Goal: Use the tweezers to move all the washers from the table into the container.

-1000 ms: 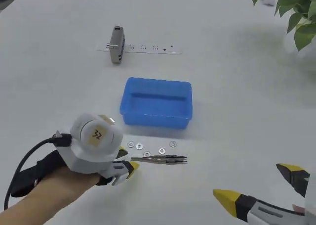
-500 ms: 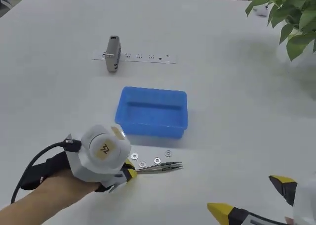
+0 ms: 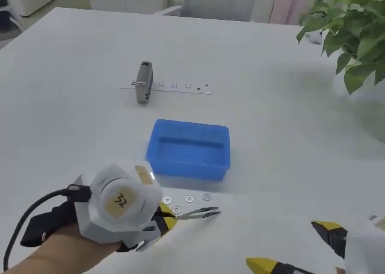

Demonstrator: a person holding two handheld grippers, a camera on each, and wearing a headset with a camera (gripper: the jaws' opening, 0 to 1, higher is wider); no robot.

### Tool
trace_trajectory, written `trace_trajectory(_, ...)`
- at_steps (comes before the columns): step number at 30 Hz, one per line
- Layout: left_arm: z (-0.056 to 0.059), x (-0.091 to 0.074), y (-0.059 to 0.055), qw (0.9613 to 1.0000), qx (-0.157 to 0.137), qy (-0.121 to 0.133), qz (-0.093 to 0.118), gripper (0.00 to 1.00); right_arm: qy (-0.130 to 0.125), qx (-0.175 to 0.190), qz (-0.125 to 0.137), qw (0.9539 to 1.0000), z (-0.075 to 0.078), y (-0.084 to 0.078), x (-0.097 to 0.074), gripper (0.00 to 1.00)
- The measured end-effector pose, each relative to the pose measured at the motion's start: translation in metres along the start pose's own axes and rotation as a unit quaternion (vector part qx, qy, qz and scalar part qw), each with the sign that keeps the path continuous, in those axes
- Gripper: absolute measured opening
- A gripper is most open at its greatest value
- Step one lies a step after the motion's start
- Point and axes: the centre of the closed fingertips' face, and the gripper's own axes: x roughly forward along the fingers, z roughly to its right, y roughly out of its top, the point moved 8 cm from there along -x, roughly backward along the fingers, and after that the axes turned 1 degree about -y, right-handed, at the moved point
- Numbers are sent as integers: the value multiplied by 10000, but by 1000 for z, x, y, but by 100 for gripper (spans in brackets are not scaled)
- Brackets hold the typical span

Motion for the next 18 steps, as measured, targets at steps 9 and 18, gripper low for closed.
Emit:
trace_trajectory(9,23,-37,19,9985,-10,-29,543,0,1082,-1023,-67,9888,-46,30,30,45)
trace_trajectory(18,21,-62,23,9977,84,-106,668,0,2189,-1762,-208,9595,-87,44,69,20)
